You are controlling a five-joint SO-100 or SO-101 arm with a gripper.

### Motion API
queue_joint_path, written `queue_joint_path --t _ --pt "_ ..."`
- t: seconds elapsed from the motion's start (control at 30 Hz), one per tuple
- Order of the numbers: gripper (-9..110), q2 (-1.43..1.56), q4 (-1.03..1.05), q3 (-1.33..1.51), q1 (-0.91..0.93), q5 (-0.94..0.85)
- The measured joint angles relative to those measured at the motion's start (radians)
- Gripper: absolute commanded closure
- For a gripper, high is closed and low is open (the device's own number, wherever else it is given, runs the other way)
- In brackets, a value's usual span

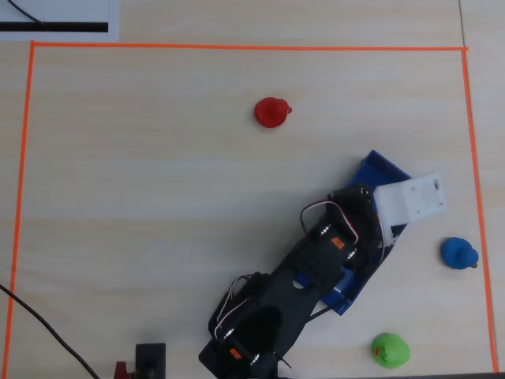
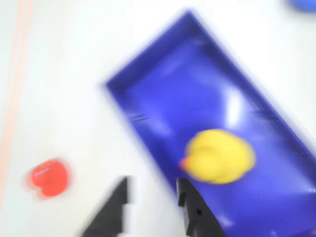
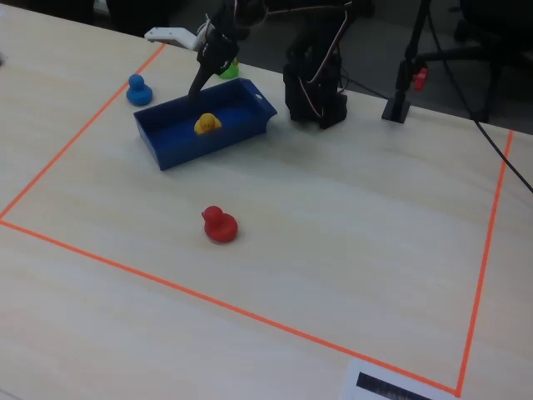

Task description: Grasp yellow duck and put it into box.

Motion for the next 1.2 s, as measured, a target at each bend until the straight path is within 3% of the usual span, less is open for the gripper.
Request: queue_joint_path --t 0.13,0.3,0.43,0.63,0.87,1.2 --pt "101 0.123 -0.031 0.052 -0.233 0.006" --pt "101 0.433 -0.074 0.396 -0.531 -0.219" --pt "101 0.707 0.028 0.666 -0.681 -0.390" --pt "101 0.884 0.181 0.868 -0.845 -0.419" --pt "101 0.931 0.293 0.937 -0.890 -0.420" --pt "101 0.931 0.299 0.937 -0.891 -0.417"
